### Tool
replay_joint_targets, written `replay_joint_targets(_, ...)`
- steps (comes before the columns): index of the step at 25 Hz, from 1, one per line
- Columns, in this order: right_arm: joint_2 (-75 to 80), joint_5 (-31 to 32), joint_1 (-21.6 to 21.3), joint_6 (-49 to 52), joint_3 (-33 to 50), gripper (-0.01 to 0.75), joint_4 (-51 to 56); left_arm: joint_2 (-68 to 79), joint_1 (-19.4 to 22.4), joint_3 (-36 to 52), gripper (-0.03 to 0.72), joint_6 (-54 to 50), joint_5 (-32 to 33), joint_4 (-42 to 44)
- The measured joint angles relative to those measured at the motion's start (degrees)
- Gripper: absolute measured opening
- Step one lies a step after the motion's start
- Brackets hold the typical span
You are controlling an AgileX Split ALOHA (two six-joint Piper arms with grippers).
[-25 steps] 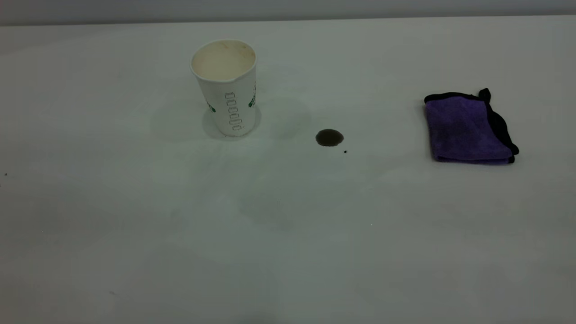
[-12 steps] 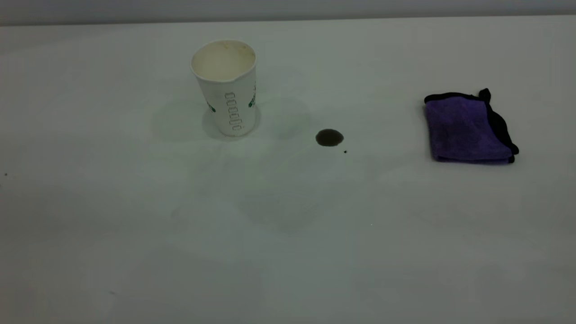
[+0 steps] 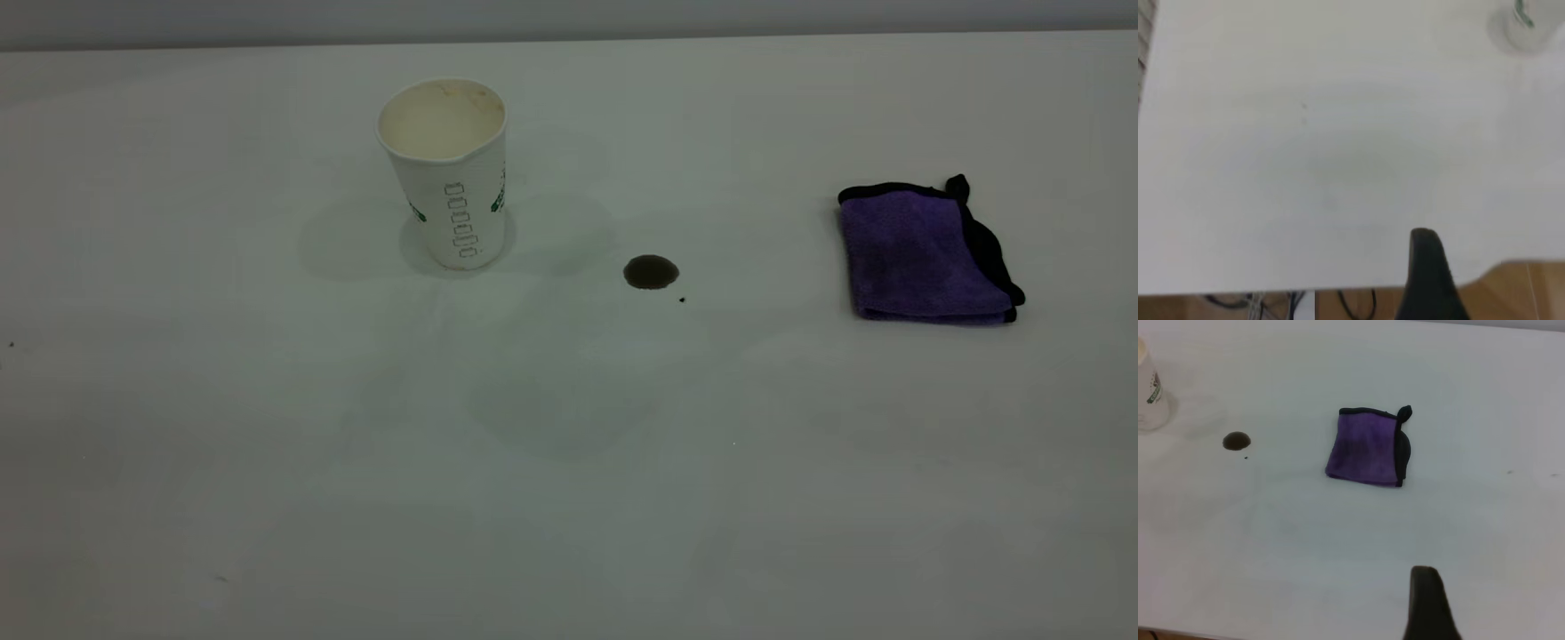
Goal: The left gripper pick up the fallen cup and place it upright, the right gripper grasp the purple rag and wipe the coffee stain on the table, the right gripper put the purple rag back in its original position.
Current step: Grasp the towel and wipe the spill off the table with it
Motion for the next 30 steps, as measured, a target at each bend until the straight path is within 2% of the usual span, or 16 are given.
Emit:
replay_joint_targets(5,0.00,0.00,0.00,0.00,0.00,0.535,0.87,-2.72,1.59,0.00,0.550,0.00,0.25,0.00)
replay_joint_targets(11,0.57,-0.11,0.00,-0.10,-0.81,0.539,2.68,-2.79,1.59,0.00,0.550,0.00,0.37,0.00)
replay_joint_targets(17,16.90,-1.64,0.00,-1.01,-6.34,0.630,2.99,-2.85,1.59,0.00,0.551,0.00,0.42,0.00)
replay_joint_targets(30,63.13,-25.32,0.00,-24.97,-9.17,0.635,20.46,-2.85,1.59,0.00,0.551,0.00,0.55,0.00)
